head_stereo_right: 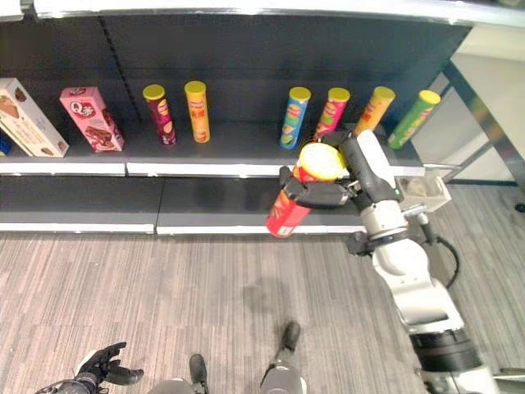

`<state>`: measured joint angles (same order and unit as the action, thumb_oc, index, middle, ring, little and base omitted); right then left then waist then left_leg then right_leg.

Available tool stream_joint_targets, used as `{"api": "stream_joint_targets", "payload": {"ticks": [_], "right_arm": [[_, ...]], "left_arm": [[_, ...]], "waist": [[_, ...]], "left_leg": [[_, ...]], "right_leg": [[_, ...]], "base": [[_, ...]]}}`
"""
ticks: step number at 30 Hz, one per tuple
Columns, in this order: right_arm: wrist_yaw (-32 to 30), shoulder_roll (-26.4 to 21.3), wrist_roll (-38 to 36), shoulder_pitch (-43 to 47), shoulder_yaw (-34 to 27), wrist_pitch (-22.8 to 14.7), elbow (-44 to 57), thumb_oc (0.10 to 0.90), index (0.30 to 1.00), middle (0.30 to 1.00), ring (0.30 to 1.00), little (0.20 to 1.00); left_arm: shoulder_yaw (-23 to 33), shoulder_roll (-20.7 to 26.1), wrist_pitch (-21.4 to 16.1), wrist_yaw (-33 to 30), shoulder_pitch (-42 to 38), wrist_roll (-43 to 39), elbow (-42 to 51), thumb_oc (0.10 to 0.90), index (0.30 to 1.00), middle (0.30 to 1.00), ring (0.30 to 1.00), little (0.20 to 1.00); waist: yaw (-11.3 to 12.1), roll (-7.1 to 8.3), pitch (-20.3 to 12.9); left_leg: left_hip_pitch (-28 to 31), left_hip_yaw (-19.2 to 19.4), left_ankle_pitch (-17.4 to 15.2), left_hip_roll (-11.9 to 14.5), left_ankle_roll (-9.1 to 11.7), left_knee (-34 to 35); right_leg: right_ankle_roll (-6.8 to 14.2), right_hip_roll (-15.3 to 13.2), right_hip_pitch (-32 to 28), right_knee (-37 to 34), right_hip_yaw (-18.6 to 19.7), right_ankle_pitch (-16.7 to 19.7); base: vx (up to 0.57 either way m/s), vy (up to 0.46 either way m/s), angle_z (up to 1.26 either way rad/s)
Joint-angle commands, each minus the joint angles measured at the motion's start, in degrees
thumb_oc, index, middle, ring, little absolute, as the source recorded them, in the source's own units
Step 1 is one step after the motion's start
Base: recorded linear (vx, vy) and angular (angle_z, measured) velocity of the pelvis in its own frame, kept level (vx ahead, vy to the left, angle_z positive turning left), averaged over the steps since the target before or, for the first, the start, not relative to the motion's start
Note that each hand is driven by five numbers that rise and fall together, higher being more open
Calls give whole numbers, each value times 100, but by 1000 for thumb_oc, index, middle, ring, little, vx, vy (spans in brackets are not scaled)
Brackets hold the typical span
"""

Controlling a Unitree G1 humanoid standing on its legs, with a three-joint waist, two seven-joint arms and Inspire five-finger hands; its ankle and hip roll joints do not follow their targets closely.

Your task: Put the goods on the table back onto the shelves and tidy them up.

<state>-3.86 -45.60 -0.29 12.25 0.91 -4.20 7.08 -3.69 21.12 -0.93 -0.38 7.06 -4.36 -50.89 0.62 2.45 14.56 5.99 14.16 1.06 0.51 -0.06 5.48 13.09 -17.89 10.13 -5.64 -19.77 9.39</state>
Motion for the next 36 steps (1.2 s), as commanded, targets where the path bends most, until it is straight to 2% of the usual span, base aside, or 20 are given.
{"api": "stream_joint_targets", "payload": {"ticks": [1, 6, 7, 10, 12, 13, 15, 17, 18, 19, 20, 21, 22, 24, 25, 27, 30, 36], "right_arm": [[-251, -432, -128, 833, -364, -366, 270, 400, 300, 300, 300, 300], [-192, -504, -274, 1007, -183, -431, 324, 400, 300, 300, 300, 300], [-153, -503, -313, 1040, -81, -455, 343, 400, 300, 300, 300, 300], [-138, -489, -270, 1108, 44, -447, 349, 400, 300, 300, 300, 300], [-127, -476, -251, 1131, 99, -415, 350, 400, 300, 300, 300, 300], [-129, -443, -249, 1202, 174, -393, 336, 400, 300, 300, 300, 300], [-119, -432, -262, 1270, 257, -364, 296, 400, 300, 300, 300, 300], [-146, -398, -293, 1383, 356, -373, 212, 400, 300, 300, 300, 300], [-147, -398, -293, 1385, 357, -374, 211, 400, 300, 300, 300, 300], [-204, -351, -318, 1504, 483, -396, 67, 400, 300, 300, 300, 300], [-265, -317, -317, 1529, 504, -407, 14, 400, 300, 300, 300, 300], [-267, -318, -317, 1534, 508, -410, 9, 400, 300, 300, 300, 300], [-280, -147, -122, 1551, 560, -353, 77, 400, 300, 300, 300, 300], [-282, -65, -72, 1561, 576, -367, 117, 400, 300, 300, 300, 300], [-282, 67, -16, 1606, 619, -349, 214, 400, 300, 300, 300, 300], [-289, 157, 10, 1678, 680, -344, 215, 400, 300, 300, 300, 300], [-384, 430, 176, 1795, 790, -300, 204, 400, 300, 300, 300, 300], [-757, 833, 534, 1917, 782, -183, 110, 400, 300, 300, 300, 300]], "left_arm": [[24, 133, -185, 8, 168, 64, 221, 800, 900, 900, 900, 900], [-15, 23, -158, 6, 208, -78, 221, 800, 900, 900, 900, 900], [-6, -19, -135, 15, 214, -196, 222, 800, 900, 900, 900, 900], [-14, -103, -104, 35, 186, -384, 293, 800, 900, 900, 900, 900], [-66, -131, -99, 36, 166, -495, 422, 800, 900, 900, 900, 900], [-98, -140, -95, 15, 165, -561, 500, 800, 900, 900, 900, 900], [-138, -145, -70, 41, 157, -574, 492, 800, 900, 900, 900, 900], [-191, -152, -66, 54, 160, -476, 407, 800, 900, 900, 900, 900], [-190, -152, -66, 54, 160, -476, 407, 800, 900, 900, 900, 900], [-232, -155, -76, 25, 175, -400, 246, 800, 900, 900, 900, 900], [-248, -145, -78, 10, 163, -395, 210, 800, 900, 900, 900, 900], [-248, -146, -79, 9, 162, -395, 207, 800, 900, 900, 900, 900], [-184, -178, -42, -19, 214, -341, -36, 800, 900, 900, 900, 900], [-168, -167, -73, -57, 207, -284, -124, 800, 900, 900, 900, 900], [-160, -125, -74, -58, 261, -215, -135, 800, 900, 900, 900, 900], [-170, -102, -80, -83, 261, -168, -164, 800, 900, 900, 900, 900], [-135, 14, -112, -223, 193, -186, -156, 800, 900, 900, 900, 900], [-145, -21, -142, -357, 97, -422, 48, 800, 900, 900, 900, 900]], "waist": [[296, 84, -389], [312, 62, -485], [308, 69, -482], [344, 65, -392], [435, 50, -249], [522, 58, -149], [574, 77, -126], [624, 41, -162], [625, 43, -161], [787, -44, -164], [859, -88, -166], [862, -88, -159], [845, -236, -375], [856, -215, -395], [846, -188, -417], [877, -166, -405], [934, -105, -362], [975, -111, -293]], "left_leg": [[-56, -352, -384, 322, 413, -53], [-39, -441, -446, 717, 610, -193], [-175, -506, -594, 922, 693, -633], [-634, -634, -734, 1099, 829, -1760], [-1122, -824, -430, 1173, 901, -2750], [-1432, -938, -314, 1106, 880, -3006], [-1619, -908, -472, 995, 791, -2583], [-1677, -891, -227, 1027, 787, -1904], [-1672, -888, -224, 1025, 786, -1898], [-1939, -1139, 348, 1070, 841, -984], [-2017, -1256, 512, 1054, 914, -589], [-1983, -1248, 540, 1056, 918, -538], [-1719, -1364, 664, 1002, 940, -77], [-1616, -1345, 648, 902, 877, -157], [-1536, -1335, 512, 758, 751, -311], [-1493, -1272, 452, 719, 697, -372], [-1397, -1007, 285, 579, 512, -466], [-1376, -859, 335, 515, 461, -272]], "right_leg": [[-25, 213, -322, 115, 41, 239], [-168, 505, -496, 149, -55, -18], [-296, 649, -573, 198, -106, -233], [-528, 784, -829, 202, -270, -518], [-689, 854, -1026, 196, -394, -680], [-759, 908, -1172, 154, -464, -803], [-720, 886, -1231, 122, -471, -854], [-651, 894, -1292, 85, -450, -891], [-651, 893, -1293, 85, -449, -891], [-613, 953, -1375, 64, -365, -1021], [-610, 983, -1443, 64, -331, -1103], [-612, 984, -1451, 64, -328, -1107], [-543, 987, -1550, 64, -242, -1134], [-511, 902, -1584, 86, -143, -1122], [-486, 756, -1571, 220, 38, -1092], [-462, 676, -1533, 301, 123, -1067], [-331, 430, -1341, 427, 253, -922], [-248, 301, -1164, 442, 184, -775]], "base": [[258, -280, 44], [172, -217, 13], [252, -347, 1], [159, -249, 29], [101, -169, 32], [122, -88, 27], [157, 6, 19], [153, 93, 9], [214, 179, 3], [231, 182, 2], [233, 179, -8], [348, 242, -38], [266, 191, -48], [255, 253, -50], [181, 233, -57], [114, 180, -79], [69, 192, -33], [13, 63, -2]]}}
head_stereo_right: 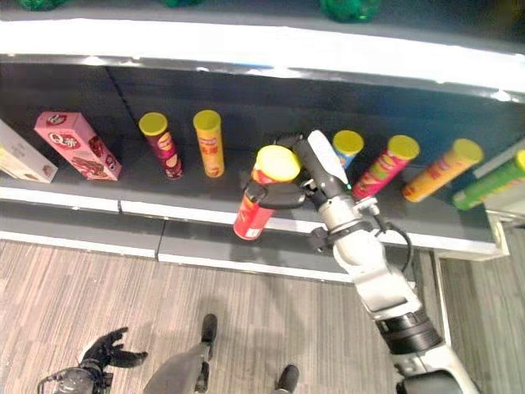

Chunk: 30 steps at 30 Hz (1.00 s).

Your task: Put the goods on the table back onto the shelves and tidy them up.

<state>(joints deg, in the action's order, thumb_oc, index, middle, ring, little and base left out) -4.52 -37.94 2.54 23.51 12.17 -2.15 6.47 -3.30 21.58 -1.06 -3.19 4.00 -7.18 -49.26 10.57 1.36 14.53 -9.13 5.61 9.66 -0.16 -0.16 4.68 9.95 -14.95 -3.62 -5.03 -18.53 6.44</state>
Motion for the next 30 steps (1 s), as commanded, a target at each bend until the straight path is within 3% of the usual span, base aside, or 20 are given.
{"api": "stream_joint_targets", "payload": {"ticks": [1, 5, 12, 24, 30], "right_arm": [[-807, 189, 290, 789, -380, -369, 145, 400, 300, 300, 300, 300], [-1454, 671, 797, 885, -459, -273, -73, 400, 300, 300, 300, 300], [-2294, 458, 1797, 1522, -410, 67, -780, 400, 300, 300, 300, 300], [-3148, -247, 2049, 2447, -293, 217, -1980, 400, 300, 300, 300, 300], [-3478, -429, 1835, 2694, -343, 231, -2470, 400, 300, 300, 300, 300]], "left_arm": [[-201, -93, -127, -103, 406, -147, -109, 800, 900, 900, 900, 900], [-291, -231, -134, -202, 489, -176, -120, 800, 900, 900, 900, 900], [-424, -188, -215, -459, 485, -145, -187, 800, 900, 900, 900, 900], [-796, -43, -443, -703, 250, -219, -58, 800, 900, 900, 900, 900], [-984, -26, -495, -757, 87, -242, -12, 800, 900, 900, 900, 900]], "waist": [[-15, -3, -279], [34, -44, -196], [267, -152, 90], [553, -299, 479], [659, -339, 621]], "left_leg": [[149, -2, -531, 571, 463, -164], [153, -23, -531, 557, 457, -116], [-76, -208, -477, 542, 475, -171], [-641, -509, -430, 413, 467, -338], [-918, -595, -508, 335, 458, -499]], "right_leg": [[75, 2, 210, 364, 49, -468], [96, -18, 229, 347, -42, -455], [103, -35, 376, 440, -169, -478], [149, -128, 697, 504, -392, -368], [169, -177, 808, 481, -483, -317]], "base": [[0, 0, 0], [10, 1, -6], [-24, -16, 6], [-1, 9, 18], [8, 24, 1]]}}
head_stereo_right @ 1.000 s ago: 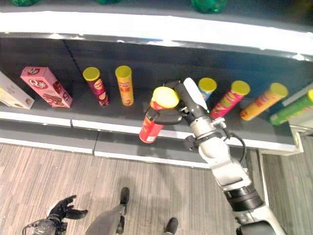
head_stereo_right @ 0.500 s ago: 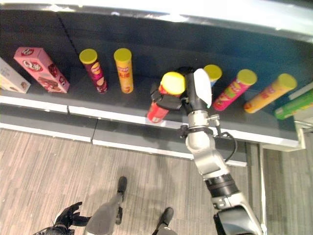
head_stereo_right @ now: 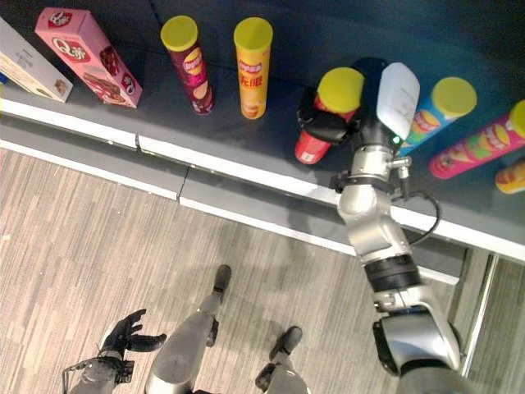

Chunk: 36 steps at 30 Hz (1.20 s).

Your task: Put the goods on the table back onto the shelves and tidy them up.

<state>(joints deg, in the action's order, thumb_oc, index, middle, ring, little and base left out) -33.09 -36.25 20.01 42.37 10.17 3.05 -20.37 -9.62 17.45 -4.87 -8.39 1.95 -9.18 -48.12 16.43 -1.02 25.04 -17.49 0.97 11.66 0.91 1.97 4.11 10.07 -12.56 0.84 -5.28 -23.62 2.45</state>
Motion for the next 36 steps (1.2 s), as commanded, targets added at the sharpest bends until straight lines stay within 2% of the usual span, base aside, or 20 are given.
{"api": "stream_joint_targets", "payload": {"ticks": [1, 7, 9, 14, 18, 24, 35, 36], "right_arm": [[-622, -600, 86, 812, -141, -293, 210, 400, 300, 300, 300, 300], [-824, -783, -37, 1065, -132, -298, -49, 400, 300, 300, 300, 300], [-987, -866, -94, 1272, -114, -286, -208, 400, 300, 300, 300, 300], [-1032, -989, -2, 1369, -33, -207, -343, 400, 300, 300, 300, 300], [-1158, -1265, 20, 1591, 171, -109, -816, 400, 300, 300, 300, 300], [-1278, -1296, -175, 1709, 245, -93, -1165, 400, 300, 300, 300, 300], [-1286, -1164, -323, 1651, 242, -122, -1224, 400, 300, 300, 300, 300], [-1303, -1144, -347, 1655, 245, -124, -1248, 422, 333, 333, 333, 333]], "left_arm": [[-352, 386, -113, -237, 290, -42, -126, 800, 900, 900, 900, 900], [-472, 433, -173, -281, 199, -18, -32, 800, 900, 900, 900, 900], [-512, 514, -207, -302, 183, -52, 123, 800, 900, 900, 900, 900], [-544, 504, -221, -316, 143, -51, 122, 800, 900, 900, 900, 900], [-635, 506, -288, -337, 115, -78, 233, 800, 900, 900, 900, 900], [-666, 504, -304, -395, 106, -118, 238, 800, 900, 900, 900, 900], [-720, 471, -281, -418, 78, -148, 221, 800, 900, 900, 900, 900], [-727, 473, -281, -421, 72, -153, 218, 800, 900, 900, 900, 900]], "waist": [[71, -102, -432], [133, -84, -332], [195, -120, -250], [209, -140, -239], [240, -151, -240], [241, -178, -239], [187, -183, -237], [186, -182, -240]], "left_leg": [[-88, -133, -708, 227, 245, -443], [-267, -189, -719, 152, 246, -483], [-418, -225, -744, 102, 230, -587], [-455, -254, -725, 73, 237, -559], [-549, -306, -707, 6, 236, -522], [-562, -345, -692, -28, 236, -480], [-555, -350, -714, -48, 217, -505], [-553, -350, -710, -46, 218, -504]], "right_leg": [[157, -416, 364, 504, 23, 83], [180, -438, 458, 477, -51, 143], [184, -462, 530, 491, -91, 169], [187, -474, 546, 475, -136, 172], [224, -499, 584, 433, -205, 211], [237, -515, 602, 439, -242, 219], [235, -518, 631, 474, -229, 207], [236, -520, 635, 472, -231, 208]], "base": [[18, 23, 7], [8, 13, 12], [0, 0, 0], [10, 3, 7], [19, 9, 10], [2, 3, 1], [0, 0, 0], [0, 0, 0]]}}
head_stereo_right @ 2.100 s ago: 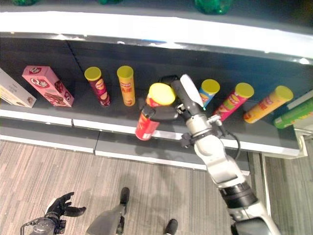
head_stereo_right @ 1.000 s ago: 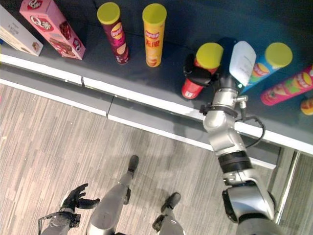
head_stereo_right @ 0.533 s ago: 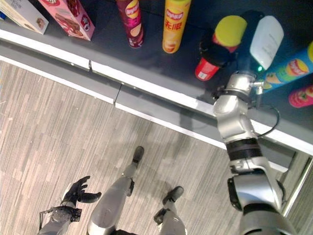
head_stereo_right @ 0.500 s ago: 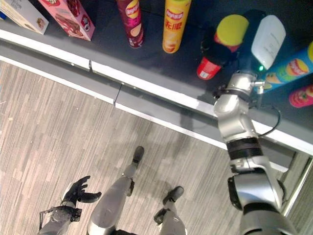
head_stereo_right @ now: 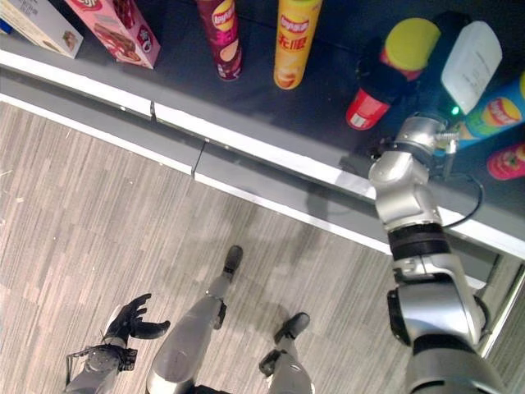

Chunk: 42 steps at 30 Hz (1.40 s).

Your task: Put the goods on the table back onto the shelves and tidy them up.

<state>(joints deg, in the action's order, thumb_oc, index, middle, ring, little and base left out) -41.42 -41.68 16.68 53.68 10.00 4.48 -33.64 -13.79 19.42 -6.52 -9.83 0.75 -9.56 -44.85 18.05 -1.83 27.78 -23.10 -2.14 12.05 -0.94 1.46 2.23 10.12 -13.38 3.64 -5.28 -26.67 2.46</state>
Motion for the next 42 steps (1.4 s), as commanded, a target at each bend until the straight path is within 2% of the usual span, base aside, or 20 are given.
{"api": "stream_joint_targets", "payload": {"ticks": [1, 2, 13, 19, 20, 23, 25, 26, 27, 28, 30, 31, 32, 35, 37, 38, 39, 40, 41, 42], "right_arm": [[-478, -581, -35, 523, 259, -271, 61, 579, 568, 568, 568, 568], [-487, -562, -62, 520, 250, -273, 48, 800, 900, 900, 900, 900], [-430, -360, -229, 454, 240, -271, 31, 800, 900, 900, 900, 900], [-407, -389, -9, 40, -55, -317, 941, 800, 900, 900, 900, 900], [-388, -244, 80, -212, -174, -378, 1364, 800, 900, 900, 900, 900], [-270, -99, 214, -577, -279, -398, 1717, 800, 900, 900, 900, 900], [53, 270, 466, -1518, -520, -467, 2428, 800, 900, 900, 900, 900], [64, 279, 473, -1551, -540, -459, 2457, 800, 900, 900, 900, 900], [267, 403, 524, -2008, -632, -516, 2705, 800, 900, 900, 900, 900], [281, 413, 531, -2047, -655, -505, 2739, 800, 900, 900, 900, 900], [500, 568, 337, -2536, -893, -681, 3109, 800, 900, 900, 900, 900], [513, 573, 339, -2566, -916, -673, 3138, 800, 900, 900, 900, 900], [798, 670, 132, -3008, -1068, -840, 3425, 800, 900, 900, 900, 900], [1307, 813, -369, -3691, -1370, -1056, 3821, 800, 900, 900, 900, 900], [1487, 805, -479, -3981, -1546, -1112, 3961, 800, 900, 900, 900, 900], [1621, 827, -586, -4149, -1656, -1157, 4070, 800, 900, 900, 900, 900], [1629, 829, -589, -4161, -1662, -1154, 4083, 800, 900, 900, 900, 900], [1735, 849, -739, -4304, -1765, -1204, 4146, 800, 900, 900, 900, 900], [1814, 746, -736, -4468, -1951, -1173, 4120, 800, 900, 900, 900, 900], [1819, 684, -714, -4473, -2027, -1162, 4090, 800, 900, 900, 900, 900]], "left_arm": [[-311, 277, -113, -287, 189, -116, -104, 800, 900, 900, 900, 900], [-323, 269, -116, -290, 188, -119, -93, 800, 900, 900, 900, 900], [-358, 203, -72, -290, 151, -119, -185, 800, 900, 900, 900, 900], [-269, 172, 77, -219, 95, 16, -397, 800, 900, 900, 900, 900], [-234, 155, 146, -201, 60, 85, -486, 800, 900, 900, 900, 900], [-182, 135, 210, -152, 50, 178, -564, 800, 900, 900, 900, 900], [-47, 92, 315, -76, 97, 390, -682, 800, 900, 900, 900, 900], [-52, 100, 314, -75, 107, 392, -680, 800, 900, 900, 900, 900], [48, 81, 355, -41, 142, 493, -757, 800, 900, 900, 900, 900], [40, 90, 353, -40, 153, 496, -756, 800, 900, 900, 900, 900], [133, 64, 383, -36, 178, 593, -835, 800, 900, 900, 900, 900], [125, 71, 382, -36, 180, 594, -834, 800, 900, 900, 900, 900], [223, 64, 409, -20, 183, 654, -896, 800, 900, 900, 900, 900], [375, 66, 443, 45, 225, 727, -955, 800, 900, 900, 900, 900], [467, 78, 435, 110, 285, 762, -957, 800, 900, 900, 900, 900], [538, 112, 430, 174, 343, 755, -941, 800, 900, 900, 900, 900], [538, 114, 432, 177, 349, 756, -938, 800, 900, 900, 900, 900], [641, 152, 444, 211, 438, 771, -934, 800, 900, 900, 900, 900], [851, 202, 464, 240, 513, 740, -965, 800, 900, 900, 900, 900], [919, 235, 457, 234, 534, 721, -959, 800, 900, 900, 900, 900]], "waist": [[19, -99, -514], [17, -100, -516], [-63, -42, -586], [-226, 171, -747], [-311, 263, -824], [-375, 337, -916], [-587, 471, -1136], [-578, 480, -1138], [-703, 535, -1252], [-692, 546, -1259], [-881, 592, -1382], [-876, 604, -1387], [-1046, 635, -1467], [-1316, 631, -1563], [-1441, 594, -1579], [-1557, 577, -1573], [-1539, 577, -1568], [-1554, 531, -1539], [-1532, 467, -1561], [-1525, 448, -1619]], "left_leg": [[9, -44, -744, 142, 268, -310], [12, -46, -735, 144, 268, -295], [100, -42, -742, 159, 268, -233], [276, 32, -803, 230, 275, -199], [384, 89, -817, 275, 275, -159], [481, 140, -846, 296, 260, -125], [818, 284, -963, 309, 177, -84], [832, 289, -963, 306, 175, -77], [1024, 375, -1025, 300, 128, -45], [1036, 379, -1021, 293, 124, -34], [1233, 480, -1093, 269, 75, 9], [1220, 480, -1067, 252, 63, 11], [1392, 593, -1086, 254, 33, 68], [1691, 805, -1142, 268, 17, 199], [1808, 997, -1174, 279, 4, 218], [1911, 1247, -1168, 319, -4, 228], [1924, 1265, -1171, 323, -4, 231], [2052, 1505, -1213, 467, 16, 217], [2109, 1872, -1190, 725, 86, 191], [2124, 1958, -1211, 841, 154, 208]], "right_leg": [[231, -437, 353, 470, 76, 208], [230, -436, 350, 466, 72, 205], [230, -427, 301, 473, 48, 201], [235, -406, 219, 473, 80, 226], [248, -400, 172, 453, 97, 268], [269, -407, 129, 447, 111, 314], [314, -456, 2, 546, 154, 416], [317, -460, -6, 545, 158, 416], [341, -500, -87, 607, 198, 480], [346, -507, -93, 604, 201, 482], [372, -548, -156, 675, 268, 550], [373, -562, -148, 667, 266, 572], [398, -584, -150, 746, 348, 664], [419, -576, -150, 785, 515, 756], [436, -592, -103, 796, 535, 830], [464, -666, -19, 807, 426, 981], [464, -661, -20, 805, 444, 986], [463, -724, -25, 840, 310, 1051], [442, -948, -131, 847, -20, 1102], [488, -1035, -227, 863, -152, 1106]], "base": [[0, 0, 0], [0, 0, 0], [0, 0, 0], [2, 2, 1], [0, 0, 0], [37, 20, -9], [68, 76, -23], [80, 98, -23], [46, 52, -27], [66, 86, -32], [53, 68, -31], [57, 94, -27], [44, 90, -31], [45, 99, -28], [-16, 76, -76], [-42, 48, -115], [-68, -14, -146], [-90, -161, -143], [-86, -226, -97], [-87, -241, -103]]}}
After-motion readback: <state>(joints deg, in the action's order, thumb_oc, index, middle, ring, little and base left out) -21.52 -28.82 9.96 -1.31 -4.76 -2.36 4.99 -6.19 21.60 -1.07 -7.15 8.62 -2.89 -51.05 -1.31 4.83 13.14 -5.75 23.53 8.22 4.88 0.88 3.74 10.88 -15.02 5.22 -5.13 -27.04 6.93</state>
